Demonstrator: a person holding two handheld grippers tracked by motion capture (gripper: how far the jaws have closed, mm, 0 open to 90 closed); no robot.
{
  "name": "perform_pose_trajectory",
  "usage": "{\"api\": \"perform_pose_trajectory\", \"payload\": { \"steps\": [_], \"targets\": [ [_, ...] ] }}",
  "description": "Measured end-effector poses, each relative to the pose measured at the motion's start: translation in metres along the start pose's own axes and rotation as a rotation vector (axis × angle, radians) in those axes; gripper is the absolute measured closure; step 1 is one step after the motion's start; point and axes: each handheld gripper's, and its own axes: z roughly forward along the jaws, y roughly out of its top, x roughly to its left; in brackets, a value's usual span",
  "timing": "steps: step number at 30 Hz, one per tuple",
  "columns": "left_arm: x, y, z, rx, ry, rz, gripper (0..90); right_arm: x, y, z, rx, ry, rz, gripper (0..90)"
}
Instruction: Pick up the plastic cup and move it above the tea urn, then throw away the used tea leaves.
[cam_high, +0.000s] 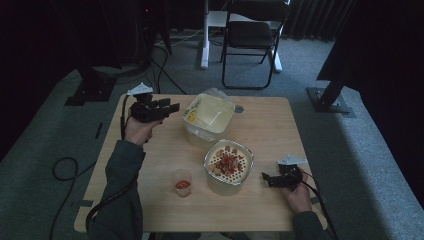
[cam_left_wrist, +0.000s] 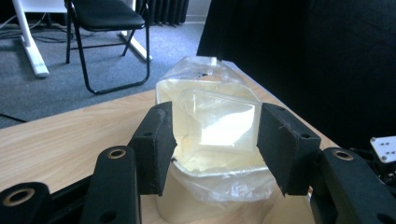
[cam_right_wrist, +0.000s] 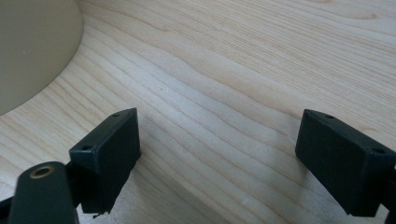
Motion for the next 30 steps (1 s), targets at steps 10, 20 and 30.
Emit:
{"api": "perform_pose_trajectory", "payload": {
  "steps": [10, 20, 30],
  "targets": [
    [0.014, -0.021, -0.008, 0.019, 0.027, -0.031, 45.8, 0.0, 0.0, 0.0, 0.0, 0.0, 0.0, 13.4],
    [0.016, -0.043, -0.019, 0.03, 0.052, -0.03, 41.2, 0.0, 0.0, 0.0, 0.0, -0.001, 0.001, 13.4],
    [0.014, -0.085, -0.036, 0.07, 0.063, -0.016, 39.1, 0.001, -0.001, -0.001, -0.001, -0.003, 0.003, 13.4]
  ]
}}
